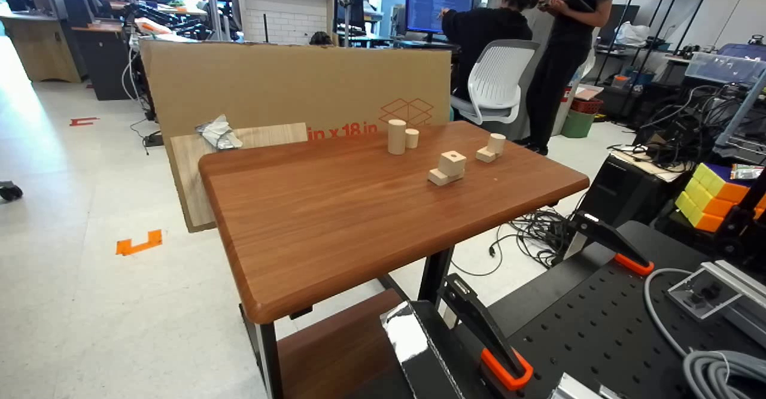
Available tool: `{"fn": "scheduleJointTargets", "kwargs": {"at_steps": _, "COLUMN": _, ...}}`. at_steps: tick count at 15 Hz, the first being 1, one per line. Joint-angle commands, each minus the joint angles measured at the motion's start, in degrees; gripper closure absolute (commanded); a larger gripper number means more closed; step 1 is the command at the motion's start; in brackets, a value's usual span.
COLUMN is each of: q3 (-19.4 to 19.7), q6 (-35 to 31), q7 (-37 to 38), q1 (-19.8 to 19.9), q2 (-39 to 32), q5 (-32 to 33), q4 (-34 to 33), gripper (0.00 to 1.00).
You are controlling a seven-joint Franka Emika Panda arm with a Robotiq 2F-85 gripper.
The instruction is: Move the cylindrical block forward
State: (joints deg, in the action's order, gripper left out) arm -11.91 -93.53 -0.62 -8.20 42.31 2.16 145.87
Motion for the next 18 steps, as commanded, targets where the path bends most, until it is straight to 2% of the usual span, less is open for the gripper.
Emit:
{"fn": "scheduleJointTargets", "kwargs": {"at_steps": 1, "q3": 0.9, "q6": 0.3, "q7": 0.43, "q1": -0.91, "q2": -0.52, "q5": 0.52, "q4": -0.24, "gripper": 0.0}}
{"fn": "scheduleJointTargets", "kwargs": {"at_steps": 3, "q3": 1.63, "q6": -0.92, "q7": 1.02, "q1": 0.13, "q2": -2.28, "q5": 0.61, "q4": -0.42, "gripper": 0.0}}
{"fn": "scheduleJointTargets", "kwargs": {"at_steps": 9, "q3": 7.5, "q6": -16.49, "q7": 0.2, "q1": 4.45, "q2": -13.12, "q5": 0.68, "q4": -1.32, "gripper": 0.0}}
{"fn": "scheduleJointTargets", "kwargs": {"at_steps": 13, "q3": 8.32, "q6": -27.04, "q7": 0.88, "q1": 6.86, "q2": -22.45, "q5": 4.23, "q4": -4.14, "gripper": 0.0}}
{"fn": "scheduleJointTargets", "kwargs": {"at_steps": 18, "q3": 8.25, "q6": -37.31, "q7": 0.64, "q1": 7.55, "q2": -34.25, "q5": 8.0, "q4": -12.14, "gripper": 0.0}}
